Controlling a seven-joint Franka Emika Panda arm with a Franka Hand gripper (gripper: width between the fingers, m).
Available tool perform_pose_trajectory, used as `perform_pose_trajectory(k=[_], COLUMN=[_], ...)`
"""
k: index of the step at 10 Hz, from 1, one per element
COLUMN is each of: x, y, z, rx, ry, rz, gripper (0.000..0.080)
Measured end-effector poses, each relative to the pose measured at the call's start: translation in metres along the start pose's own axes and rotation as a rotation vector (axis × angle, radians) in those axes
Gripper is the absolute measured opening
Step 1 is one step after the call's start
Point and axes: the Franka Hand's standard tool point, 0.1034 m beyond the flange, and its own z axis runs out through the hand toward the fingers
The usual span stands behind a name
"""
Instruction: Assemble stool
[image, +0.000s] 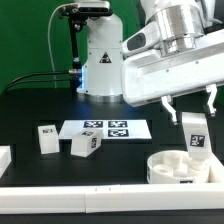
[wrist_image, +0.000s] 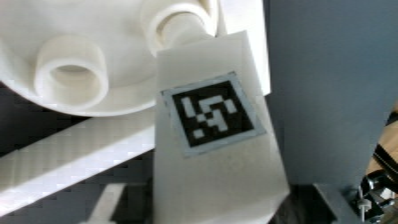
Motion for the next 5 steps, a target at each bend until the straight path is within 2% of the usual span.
perform_pose_trajectory(k=[2, 5], x=[-0.0076, -0.0079], y=[0.0022, 0.0016], z=[0.0056, 0.0062], rx=[-0.004, -0.003], ry=[-0.013, -0.007], rz=[0.000, -0.001], gripper=[0.0318, 0.0318])
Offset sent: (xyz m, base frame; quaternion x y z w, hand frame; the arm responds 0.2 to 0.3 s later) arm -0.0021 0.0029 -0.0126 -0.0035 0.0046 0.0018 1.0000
